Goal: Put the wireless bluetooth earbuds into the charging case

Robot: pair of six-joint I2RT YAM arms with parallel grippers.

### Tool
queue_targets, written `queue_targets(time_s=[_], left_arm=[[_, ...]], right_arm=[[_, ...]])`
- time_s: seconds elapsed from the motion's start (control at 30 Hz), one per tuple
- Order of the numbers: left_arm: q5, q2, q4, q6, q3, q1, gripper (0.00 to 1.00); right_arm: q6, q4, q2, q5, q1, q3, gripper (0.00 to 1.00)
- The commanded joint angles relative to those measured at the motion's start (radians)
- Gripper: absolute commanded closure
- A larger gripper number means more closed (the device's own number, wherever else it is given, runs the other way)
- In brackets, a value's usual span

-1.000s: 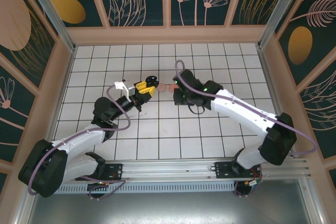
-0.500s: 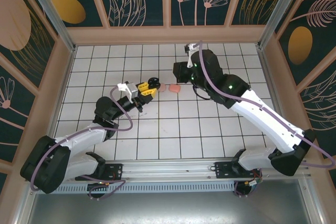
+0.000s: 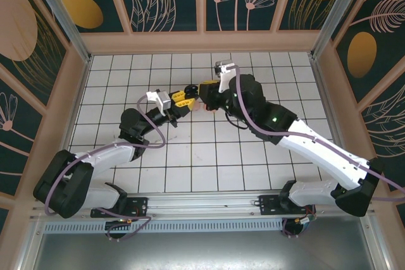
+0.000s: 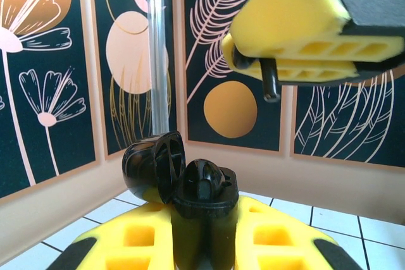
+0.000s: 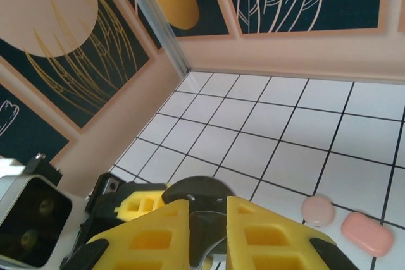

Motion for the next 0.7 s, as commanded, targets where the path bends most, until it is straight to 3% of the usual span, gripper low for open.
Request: queue_targets(time_s=[0.0,0.67], left_arm=[[0.025,0.009,0.068,-0.019,0.031,-0.008,1.0],[0.04,0.006,0.066,-0.027,0.038,-0.015,1.0]], right_arm=[[-0.018,0.07,0.003,0.025,0.011,-0.007,0.83],[-0.028,0.06,0.079,0.041,0.009,0.001,0.84]])
